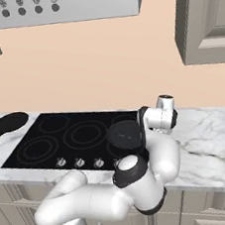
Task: Place both pans onto different burners. Then place the tomato and the chicken drumstick on different pans.
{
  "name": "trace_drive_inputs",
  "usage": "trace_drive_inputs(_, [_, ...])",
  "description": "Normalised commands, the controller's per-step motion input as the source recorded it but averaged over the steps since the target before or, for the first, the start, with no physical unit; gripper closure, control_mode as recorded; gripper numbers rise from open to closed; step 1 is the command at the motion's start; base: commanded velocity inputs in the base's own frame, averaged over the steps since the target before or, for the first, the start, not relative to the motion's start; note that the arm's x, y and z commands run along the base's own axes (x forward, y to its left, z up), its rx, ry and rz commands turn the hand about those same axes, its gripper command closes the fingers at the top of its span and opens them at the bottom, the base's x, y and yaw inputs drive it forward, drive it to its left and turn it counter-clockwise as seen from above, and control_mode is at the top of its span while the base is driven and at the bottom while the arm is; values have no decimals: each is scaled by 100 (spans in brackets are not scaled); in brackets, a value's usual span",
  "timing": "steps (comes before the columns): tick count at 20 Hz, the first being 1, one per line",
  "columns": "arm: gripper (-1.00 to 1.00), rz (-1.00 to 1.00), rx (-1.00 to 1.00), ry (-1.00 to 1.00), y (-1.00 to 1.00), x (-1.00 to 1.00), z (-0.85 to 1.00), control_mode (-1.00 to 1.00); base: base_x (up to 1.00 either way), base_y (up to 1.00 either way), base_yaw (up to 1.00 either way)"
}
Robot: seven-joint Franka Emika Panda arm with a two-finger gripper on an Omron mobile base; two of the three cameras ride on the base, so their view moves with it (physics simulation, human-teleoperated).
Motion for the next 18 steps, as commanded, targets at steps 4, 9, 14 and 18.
trace_drive_inputs(4, [-100,-1,0,0,10,-36,19,-100,0,0,0])
trace_drive_inputs(9, [-100,-13,0,0,48,-45,49,-100,0,0,0])
trace_drive_inputs(14, [-100,-29,0,0,90,-44,46,-100,0,0,0])
trace_drive_inputs(18, [-100,-31,0,0,100,-36,9,-100,0,0,0])
